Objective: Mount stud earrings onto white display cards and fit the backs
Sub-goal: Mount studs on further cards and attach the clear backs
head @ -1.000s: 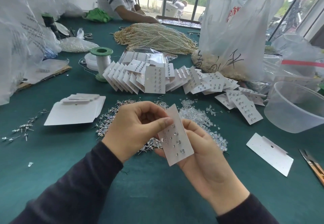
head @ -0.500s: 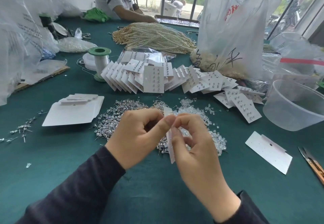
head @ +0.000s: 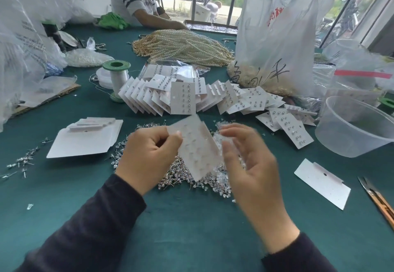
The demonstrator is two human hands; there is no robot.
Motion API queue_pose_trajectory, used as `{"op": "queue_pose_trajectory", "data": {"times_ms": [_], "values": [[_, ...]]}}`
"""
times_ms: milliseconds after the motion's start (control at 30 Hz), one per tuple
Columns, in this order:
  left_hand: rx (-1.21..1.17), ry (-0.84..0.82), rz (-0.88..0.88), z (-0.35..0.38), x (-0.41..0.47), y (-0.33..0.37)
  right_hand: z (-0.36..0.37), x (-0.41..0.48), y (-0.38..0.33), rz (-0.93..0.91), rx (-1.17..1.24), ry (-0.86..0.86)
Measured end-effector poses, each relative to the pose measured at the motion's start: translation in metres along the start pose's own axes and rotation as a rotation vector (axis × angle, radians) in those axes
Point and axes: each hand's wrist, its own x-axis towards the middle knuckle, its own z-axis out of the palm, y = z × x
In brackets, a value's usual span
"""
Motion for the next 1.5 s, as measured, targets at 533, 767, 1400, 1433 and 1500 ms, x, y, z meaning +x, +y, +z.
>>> {"op": "queue_pose_trajectory", "data": {"times_ms": [533,767,1400,1433,1500], "values": [[0.030,0.178,-0.129,-0.002,0.004,-0.009,-0.022,0.023,0.037,0.170,-0.636,-0.121],[0.084,0.171,-0.105,-0.003,0.002,-0.007,-0.010,0.027,0.040,0.126,-0.702,-0.280],[0.145,0.115,-0.097,0.000,0.000,-0.004,-0.023,0.028,0.040,0.112,-0.697,-0.170],[0.148,0.113,-0.099,0.000,0.000,-0.004,-0.023,0.028,0.040,0.113,-0.700,-0.170],[0.150,0.108,-0.103,0.000,0.000,-0.004,-0.022,0.028,0.040,0.111,-0.680,-0.179]]}}
